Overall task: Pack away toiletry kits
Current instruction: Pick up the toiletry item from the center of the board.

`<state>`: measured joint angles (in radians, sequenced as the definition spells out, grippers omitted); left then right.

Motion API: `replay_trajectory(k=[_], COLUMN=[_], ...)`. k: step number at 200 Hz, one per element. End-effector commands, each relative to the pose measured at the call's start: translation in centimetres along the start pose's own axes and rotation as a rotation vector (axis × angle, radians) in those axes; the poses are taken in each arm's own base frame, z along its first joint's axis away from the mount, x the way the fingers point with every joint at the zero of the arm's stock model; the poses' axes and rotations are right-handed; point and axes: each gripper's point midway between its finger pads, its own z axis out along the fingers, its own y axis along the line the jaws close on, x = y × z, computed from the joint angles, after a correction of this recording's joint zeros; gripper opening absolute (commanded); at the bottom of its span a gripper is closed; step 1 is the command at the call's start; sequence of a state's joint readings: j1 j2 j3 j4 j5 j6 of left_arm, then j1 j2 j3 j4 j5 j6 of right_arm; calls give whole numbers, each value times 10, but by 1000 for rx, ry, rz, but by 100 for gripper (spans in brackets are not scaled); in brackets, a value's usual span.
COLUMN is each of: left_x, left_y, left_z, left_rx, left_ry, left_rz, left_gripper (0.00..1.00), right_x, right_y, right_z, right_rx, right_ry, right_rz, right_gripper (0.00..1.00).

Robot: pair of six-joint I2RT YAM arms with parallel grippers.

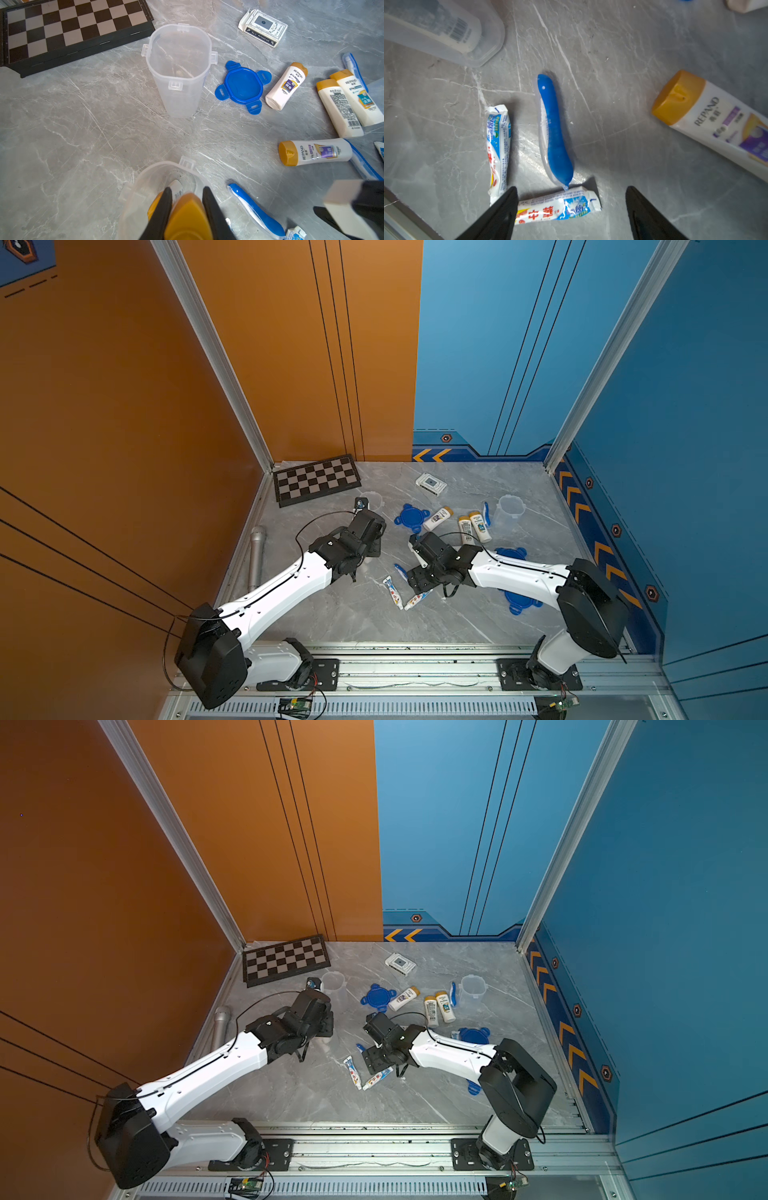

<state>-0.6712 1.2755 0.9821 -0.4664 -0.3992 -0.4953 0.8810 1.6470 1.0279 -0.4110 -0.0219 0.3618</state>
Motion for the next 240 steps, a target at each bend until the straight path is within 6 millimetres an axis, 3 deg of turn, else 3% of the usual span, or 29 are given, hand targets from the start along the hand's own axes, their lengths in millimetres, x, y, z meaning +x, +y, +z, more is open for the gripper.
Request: replay_trajectory(k=[1,29,83,119,126,155,193,240], left_x=[0,-2,-4,-2,-12,-1,31,44], left_y=[-5,-7,-7,-2,-3,7,22,-7], left_z=[-4,-7,-15,-30,-39,-54,-68,-80], left_rx=[23,36,44,53,68,115,182,369], left_ry=[-10,-17,-10,18,9,97,276,434], left_rz=[-6,-11,-20,-39,-57,-113,-282,-417], left_gripper=[21,32,38,41,43,53,66,78], right_x=[-9,-6,-1,10,13,22,10,-28], right_y=[0,1,1,-1,0,1,4,33], right_z=[4,19,48,55,55,56,32,-37], right_rx=[8,6,6,26,24,19,4,-115], right_ry=[5,37,108,152,161,183,98,-162], right_rz=[-28,-48,-83,-119,-130,-141,-139,-151], right_gripper=[82,82,78,53,50,34,21,20])
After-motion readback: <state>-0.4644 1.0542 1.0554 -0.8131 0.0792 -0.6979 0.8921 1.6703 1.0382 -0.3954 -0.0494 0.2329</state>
